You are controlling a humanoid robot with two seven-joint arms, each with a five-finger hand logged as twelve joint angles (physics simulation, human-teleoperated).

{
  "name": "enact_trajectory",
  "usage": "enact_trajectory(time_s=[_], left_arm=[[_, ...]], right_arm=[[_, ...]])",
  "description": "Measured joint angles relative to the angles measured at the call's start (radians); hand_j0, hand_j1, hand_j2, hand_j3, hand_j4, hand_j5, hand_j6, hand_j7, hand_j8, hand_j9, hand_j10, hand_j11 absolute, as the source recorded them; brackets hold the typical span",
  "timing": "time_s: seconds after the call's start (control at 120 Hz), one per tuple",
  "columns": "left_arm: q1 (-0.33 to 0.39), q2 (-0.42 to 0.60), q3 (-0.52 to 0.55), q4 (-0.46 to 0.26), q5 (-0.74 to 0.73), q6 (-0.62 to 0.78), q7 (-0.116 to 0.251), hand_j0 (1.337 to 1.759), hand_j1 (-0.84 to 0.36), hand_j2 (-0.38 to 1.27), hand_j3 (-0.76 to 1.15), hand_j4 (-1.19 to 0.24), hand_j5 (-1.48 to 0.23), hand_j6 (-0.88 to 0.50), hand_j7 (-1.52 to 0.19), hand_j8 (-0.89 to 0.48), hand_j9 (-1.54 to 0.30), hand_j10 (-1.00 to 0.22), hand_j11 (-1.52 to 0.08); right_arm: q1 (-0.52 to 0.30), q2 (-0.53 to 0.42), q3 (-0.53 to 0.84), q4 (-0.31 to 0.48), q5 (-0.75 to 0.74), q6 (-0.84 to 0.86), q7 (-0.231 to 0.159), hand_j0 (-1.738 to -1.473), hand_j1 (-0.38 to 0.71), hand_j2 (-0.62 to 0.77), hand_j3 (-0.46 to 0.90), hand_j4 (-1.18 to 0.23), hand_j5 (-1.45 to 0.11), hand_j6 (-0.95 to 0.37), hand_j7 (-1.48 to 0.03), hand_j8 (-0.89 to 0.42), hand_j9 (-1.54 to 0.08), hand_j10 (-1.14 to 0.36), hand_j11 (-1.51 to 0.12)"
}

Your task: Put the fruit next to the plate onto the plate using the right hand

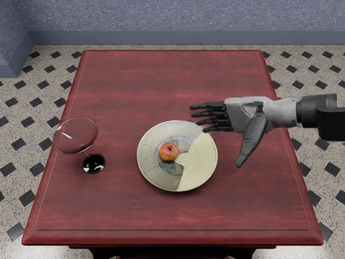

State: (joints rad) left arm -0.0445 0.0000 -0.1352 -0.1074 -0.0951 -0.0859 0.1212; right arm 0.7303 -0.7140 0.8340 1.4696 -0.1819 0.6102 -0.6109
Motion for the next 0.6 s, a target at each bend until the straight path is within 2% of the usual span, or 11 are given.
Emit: enact_trajectory(time_s=[0.292, 0.6], left_arm=[[0.0, 0.0, 0.0, 0.0, 0.0, 0.0, 0.0, 1.658, 0.35, 0.0, 0.0, 0.0, 0.0, 0.0, 0.0, 0.0, 0.0, 0.0, 0.0], [0.0, 0.0, 0.0, 0.0, 0.0, 0.0, 0.0, 1.658, 0.35, 0.0, 0.0, 0.0, 0.0, 0.0, 0.0, 0.0, 0.0, 0.0, 0.0]], right_arm=[[-0.026, -0.097, -0.012, -0.235, 0.149, 0.001, 0.0, -1.658, -0.35, 0.0, 0.0, 0.0, 0.0, 0.0, 0.0, 0.0, 0.0, 0.0, 0.0], [-0.035, -0.176, -0.072, -0.281, 0.245, 0.001, 0.0, -1.658, -0.35, 0.0, 0.0, 0.0, 0.0, 0.0, 0.0, 0.0, 0.0, 0.0, 0.0]])
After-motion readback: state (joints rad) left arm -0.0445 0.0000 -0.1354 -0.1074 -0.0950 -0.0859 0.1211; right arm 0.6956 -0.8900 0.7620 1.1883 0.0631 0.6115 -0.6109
